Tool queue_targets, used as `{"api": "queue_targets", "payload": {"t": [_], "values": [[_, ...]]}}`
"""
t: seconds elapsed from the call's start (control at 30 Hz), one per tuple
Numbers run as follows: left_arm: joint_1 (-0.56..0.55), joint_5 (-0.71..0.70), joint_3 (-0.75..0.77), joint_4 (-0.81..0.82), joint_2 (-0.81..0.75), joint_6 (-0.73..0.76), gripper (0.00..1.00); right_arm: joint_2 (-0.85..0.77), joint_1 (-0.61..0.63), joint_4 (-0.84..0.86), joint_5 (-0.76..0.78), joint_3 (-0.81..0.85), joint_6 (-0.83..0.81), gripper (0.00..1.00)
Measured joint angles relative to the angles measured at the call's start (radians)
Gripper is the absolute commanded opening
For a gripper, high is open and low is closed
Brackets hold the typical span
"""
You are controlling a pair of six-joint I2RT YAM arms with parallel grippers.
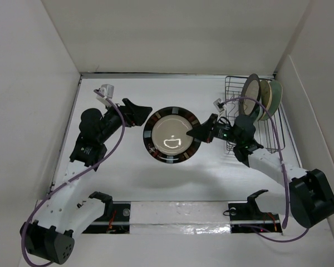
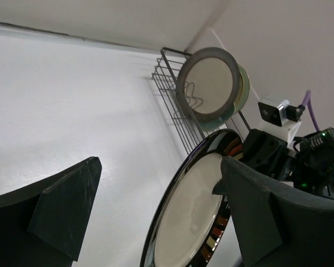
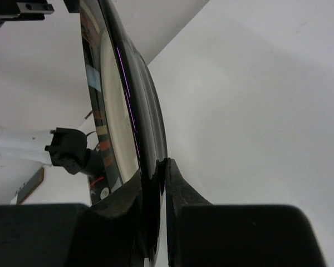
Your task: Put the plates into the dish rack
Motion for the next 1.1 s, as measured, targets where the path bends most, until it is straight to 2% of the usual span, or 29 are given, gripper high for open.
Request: {"api": "queue_targets", "payload": {"t": [0.27,0.47,0.63,0.83,0.93,1.1], "values": [[0.0,-0.14,0.008,-0.066,-0.134,0.05,0.85,-0.038,-0.042,-0.026,0.158,0.027,0.045,0.0],[0.0,-0.164,-0.029,-0.064,-0.243,0.077,0.84,-0.048,-0.087,-0.249,0.419,0.167,-0.007,0.0],[-0.001,-0.167,-0.079,-0.08,-0.294,0.107,0.84,-0.05,-0.109,-0.462,0.794,0.354,-0.161,0.0],[-0.014,-0.195,-0.083,-0.116,-0.335,0.131,0.85,-0.015,-0.127,-0.477,1.193,0.444,-0.376,0.0],[-0.032,-0.219,-0.083,-0.131,-0.353,0.142,0.87,0.048,-0.142,-0.479,1.311,0.483,-0.479,0.0],[-0.04,-0.231,-0.083,-0.132,-0.365,0.148,0.92,0.153,-0.166,-0.495,1.407,0.541,-0.636,0.0]]}}
